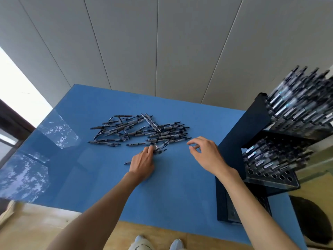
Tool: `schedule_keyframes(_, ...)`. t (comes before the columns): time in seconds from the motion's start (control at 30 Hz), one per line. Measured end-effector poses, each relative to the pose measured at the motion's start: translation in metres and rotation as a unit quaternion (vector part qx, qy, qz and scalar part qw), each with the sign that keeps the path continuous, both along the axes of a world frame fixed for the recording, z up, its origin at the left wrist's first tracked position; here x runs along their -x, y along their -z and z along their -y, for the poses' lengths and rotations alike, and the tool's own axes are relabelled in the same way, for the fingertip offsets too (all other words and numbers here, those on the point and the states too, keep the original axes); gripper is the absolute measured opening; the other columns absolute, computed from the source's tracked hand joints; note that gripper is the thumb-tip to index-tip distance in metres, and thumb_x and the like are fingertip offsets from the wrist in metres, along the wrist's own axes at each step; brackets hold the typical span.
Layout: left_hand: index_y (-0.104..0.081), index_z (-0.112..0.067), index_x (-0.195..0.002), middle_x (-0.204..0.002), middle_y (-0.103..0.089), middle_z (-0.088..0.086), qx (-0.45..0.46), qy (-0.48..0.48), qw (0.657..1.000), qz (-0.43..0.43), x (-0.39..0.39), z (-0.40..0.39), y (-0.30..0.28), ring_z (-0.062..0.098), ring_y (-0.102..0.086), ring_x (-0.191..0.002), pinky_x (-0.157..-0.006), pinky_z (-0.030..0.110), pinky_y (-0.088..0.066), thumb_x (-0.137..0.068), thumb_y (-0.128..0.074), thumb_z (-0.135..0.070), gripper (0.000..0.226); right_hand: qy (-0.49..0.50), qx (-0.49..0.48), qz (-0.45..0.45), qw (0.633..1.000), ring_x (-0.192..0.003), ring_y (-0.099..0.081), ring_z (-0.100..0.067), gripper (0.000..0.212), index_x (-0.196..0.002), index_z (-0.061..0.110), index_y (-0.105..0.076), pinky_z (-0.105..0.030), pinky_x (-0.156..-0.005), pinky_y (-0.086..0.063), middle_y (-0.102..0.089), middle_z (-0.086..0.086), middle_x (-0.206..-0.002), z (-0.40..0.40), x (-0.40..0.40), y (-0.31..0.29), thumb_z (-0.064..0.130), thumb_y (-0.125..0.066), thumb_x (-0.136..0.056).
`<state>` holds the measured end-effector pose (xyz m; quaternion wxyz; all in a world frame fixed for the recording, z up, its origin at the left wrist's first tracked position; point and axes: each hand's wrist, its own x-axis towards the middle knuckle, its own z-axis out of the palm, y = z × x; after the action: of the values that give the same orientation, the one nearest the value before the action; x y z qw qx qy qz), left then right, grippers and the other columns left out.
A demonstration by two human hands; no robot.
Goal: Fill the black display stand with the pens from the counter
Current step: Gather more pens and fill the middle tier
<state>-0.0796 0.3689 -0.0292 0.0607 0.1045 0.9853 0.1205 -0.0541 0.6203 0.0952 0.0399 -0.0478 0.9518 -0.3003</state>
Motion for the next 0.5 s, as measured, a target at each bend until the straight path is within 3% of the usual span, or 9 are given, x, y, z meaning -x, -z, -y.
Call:
schedule_keyframes(0.1,-0.039,-0.018,-0.123,-0.089,-0.069,0.006,0.017,-0.076,0.997,-0.008,0.009,0.02,-0.004,0.034,-0.065,-0.072,-0.051,0.034,-0.036,-0.101,-0.048,-0.029,0.027,-0.004,0.002,0.002,1.0,-0.096,-0.062,-0.003,0.019,-0.115,0.022,-0.07,-0.027,-0.085,-0.051,-0.064,0.009,-0.113,0.004,0.004,0.0,0.023,-0.057,-0.101)
schedule_keyframes(0.2,-0.04,-0.022,-0.137,-0.103,-0.066,0.006,0.046,-0.098,0.994,-0.012,0.023,0.032,-0.006,0.032,-0.067,-0.079,-0.054,0.034,-0.037,-0.105,-0.045,-0.04,0.036,-0.007,0.003,-0.001,1.0,-0.095,-0.061,-0.003,0.019,-0.115,0.021,-0.07,-0.024,-0.083,-0.048,-0.063,0.009,-0.112,0.008,0.006,-0.001,0.022,-0.057,-0.101)
schedule_keyframes(0.27,-0.049,-0.021,-0.13,-0.112,-0.053,0.009,0.046,-0.101,0.994,-0.011,0.032,0.036,-0.005,0.032,-0.064,-0.074,-0.055,0.036,-0.04,-0.106,-0.045,-0.044,0.034,-0.009,0.003,-0.001,1.0,-0.095,-0.061,-0.002,0.019,-0.115,0.021,-0.07,-0.024,-0.084,-0.048,-0.063,0.01,-0.112,0.01,0.007,-0.002,0.022,-0.057,-0.101)
schedule_keyframes(0.4,-0.053,-0.017,-0.116,-0.119,-0.044,0.009,0.05,-0.054,0.997,-0.013,0.04,0.039,-0.001,0.032,-0.058,-0.066,-0.051,0.037,-0.04,-0.104,-0.052,-0.042,0.028,-0.007,0.005,-0.003,1.0,-0.095,-0.062,-0.001,0.019,-0.114,0.021,-0.07,-0.022,-0.084,-0.047,-0.064,0.01,-0.112,0.009,0.009,-0.003,0.022,-0.058,-0.1)
schedule_keyframes(0.5,-0.052,-0.017,-0.118,-0.131,-0.046,0.005,0.054,0.005,0.998,-0.016,0.035,0.04,0.005,0.032,-0.06,-0.065,-0.047,0.037,-0.04,-0.102,-0.059,-0.027,0.02,-0.001,0.005,-0.002,1.0,-0.095,-0.062,-0.003,0.019,-0.115,0.021,-0.069,-0.023,-0.085,-0.047,-0.064,0.009,-0.113,0.006,0.008,-0.005,0.022,-0.057,-0.101)
